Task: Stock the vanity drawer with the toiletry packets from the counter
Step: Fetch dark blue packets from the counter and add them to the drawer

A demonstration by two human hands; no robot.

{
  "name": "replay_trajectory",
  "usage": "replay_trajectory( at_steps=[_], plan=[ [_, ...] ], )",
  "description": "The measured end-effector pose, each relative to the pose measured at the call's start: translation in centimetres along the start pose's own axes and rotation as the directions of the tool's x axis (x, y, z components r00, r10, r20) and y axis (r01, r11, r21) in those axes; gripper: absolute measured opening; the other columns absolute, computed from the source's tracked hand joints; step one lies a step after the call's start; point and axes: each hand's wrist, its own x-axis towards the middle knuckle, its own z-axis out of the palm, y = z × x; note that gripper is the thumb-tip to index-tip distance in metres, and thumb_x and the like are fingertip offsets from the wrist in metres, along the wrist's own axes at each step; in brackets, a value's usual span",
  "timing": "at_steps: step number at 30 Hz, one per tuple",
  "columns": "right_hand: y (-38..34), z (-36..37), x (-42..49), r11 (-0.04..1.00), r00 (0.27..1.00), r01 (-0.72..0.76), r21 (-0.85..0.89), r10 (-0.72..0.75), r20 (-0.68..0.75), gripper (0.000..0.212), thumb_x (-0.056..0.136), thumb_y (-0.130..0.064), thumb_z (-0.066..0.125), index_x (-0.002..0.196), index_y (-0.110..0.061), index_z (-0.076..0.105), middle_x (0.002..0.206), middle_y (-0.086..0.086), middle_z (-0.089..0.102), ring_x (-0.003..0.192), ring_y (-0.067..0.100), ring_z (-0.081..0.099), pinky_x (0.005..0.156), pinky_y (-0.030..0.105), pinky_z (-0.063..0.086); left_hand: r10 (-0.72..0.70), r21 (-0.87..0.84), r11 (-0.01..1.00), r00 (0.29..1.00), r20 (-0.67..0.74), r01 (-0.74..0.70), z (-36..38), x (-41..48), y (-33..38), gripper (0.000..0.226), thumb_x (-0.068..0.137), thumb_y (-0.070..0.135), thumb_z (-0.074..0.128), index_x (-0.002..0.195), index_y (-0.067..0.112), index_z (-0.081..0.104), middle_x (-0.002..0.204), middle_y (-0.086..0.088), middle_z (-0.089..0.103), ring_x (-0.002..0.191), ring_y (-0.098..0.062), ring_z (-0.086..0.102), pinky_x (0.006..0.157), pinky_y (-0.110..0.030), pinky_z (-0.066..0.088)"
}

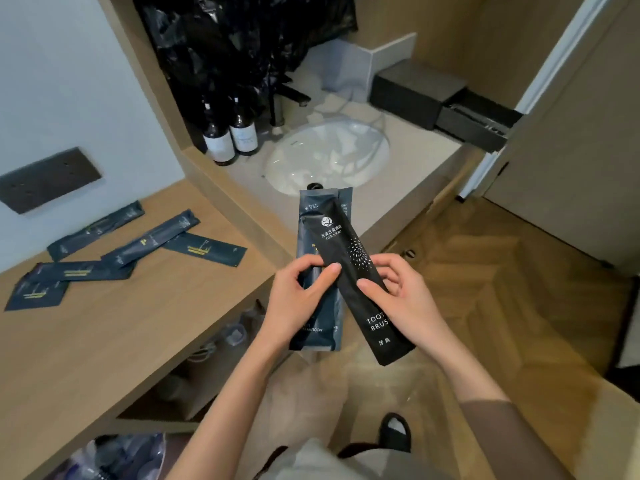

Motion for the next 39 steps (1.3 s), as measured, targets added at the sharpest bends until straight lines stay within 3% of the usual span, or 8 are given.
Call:
replay_trajectory(
  at_steps=[6,11,15,20,24,28,34,39],
  plan=[
    [0.7,-12.3,2.2,0.993,0.998,0.046,-0.110,-0.051,-0.043,0.032,0.088,-0.009,0.065,0.112,-0.027,0.053,0.092,-0.002,0.068,0.085,0.004,0.067,0.075,0.015,0.052,-0.064,-0.061,0.996,0.998,0.023,0.066,12.1,4.7,2.0,0.012,0.084,0.025,0.068,0.075,0.020,0.066,0.076,0.017,0.070,0.075,0.002,0.062,0.072,-0.013,0.047],
    [0.4,-22.4,4.4,0.980,0.997,0.023,-0.200,-0.036,-0.063,0.049,0.087,-0.016,0.066,0.127,-0.033,0.045,0.100,-0.005,0.066,0.083,0.022,0.068,0.077,0.043,0.058,-0.060,-0.077,0.995,0.998,-0.012,0.059,20.7,9.1,3.8,0.021,0.083,0.032,0.069,0.071,0.018,0.059,0.070,0.006,0.060,0.069,-0.008,0.055,0.067,-0.025,0.042],
    [0.1,-27.9,6.6,0.952,0.995,0.097,-0.291,-0.104,-0.009,0.057,0.086,-0.019,0.069,0.131,-0.036,0.041,0.112,-0.018,0.054,0.077,-0.003,0.063,0.068,0.018,0.053,-0.066,-0.092,0.994,0.998,0.002,0.066,26.3,12.6,5.5,0.022,0.081,0.034,0.071,0.067,0.024,0.057,0.064,0.012,0.055,0.066,-0.007,0.052,0.066,-0.025,0.042],
    [0.9,-32.9,11.7,0.882,0.984,0.166,-0.442,-0.179,0.014,0.068,0.079,-0.032,0.074,0.134,-0.045,0.036,0.133,-0.015,0.046,0.117,0.000,0.048,0.099,0.027,0.044,-0.058,-0.084,0.995,0.998,0.032,0.061,31.7,18.5,6.1,0.024,0.083,0.036,0.069,0.070,0.019,0.058,0.066,0.008,0.054,0.067,-0.009,0.050,0.068,-0.026,0.040],
    [1.5,-36.3,17.3,0.843,0.976,0.201,-0.499,-0.218,0.026,0.073,0.080,-0.031,0.073,0.139,-0.041,0.031,0.134,-0.015,0.040,0.118,-0.007,0.043,0.091,0.009,0.040,-0.039,-0.083,0.996,0.997,0.067,0.044,35.3,24.5,5.8,0.024,0.084,0.037,0.067,0.072,0.018,0.061,0.071,0.004,0.060,0.072,-0.011,0.055,0.073,-0.032,0.045],
    [1.6,-40.5,24.2,0.810,0.971,0.202,-0.550,-0.240,0.003,0.069,0.082,-0.027,0.066,0.141,-0.034,0.032,0.137,-0.013,0.040,0.113,-0.010,0.041,0.085,-0.003,0.034,-0.015,-0.077,0.997,0.998,0.054,0.019,38.7,31.4,5.9,0.015,0.088,0.030,0.062,0.078,0.020,0.068,0.079,0.012,0.067,0.079,0.000,0.060,0.076,-0.016,0.047],
    [0.3,-46.9,34.7,0.797,0.980,0.148,-0.586,-0.199,-0.024,0.065,0.084,-0.026,0.065,0.142,-0.027,0.035,0.139,-0.008,0.043,0.116,-0.002,0.042,0.093,0.015,0.036,-0.011,0.020,1.000,0.999,-0.036,0.012,41.4,42.4,5.6,0.015,0.092,0.018,0.057,0.095,0.023,0.070,0.097,0.022,0.067,0.093,0.015,0.057,0.081,-0.004,0.041],
    [1.2,-50.8,42.4,0.745,0.999,0.035,-0.666,-0.041,0.007,0.062,0.083,-0.030,0.063,0.140,-0.025,0.039,0.134,0.001,0.046,0.092,0.006,0.051,0.070,0.013,0.040,-0.019,0.082,0.996,0.990,-0.140,0.031,41.7,47.5,4.9,0.015,0.091,0.012,0.057,0.095,0.019,0.070,0.097,0.018,0.066,0.091,0.021,0.054,0.079,0.004,0.037]
  ],
)
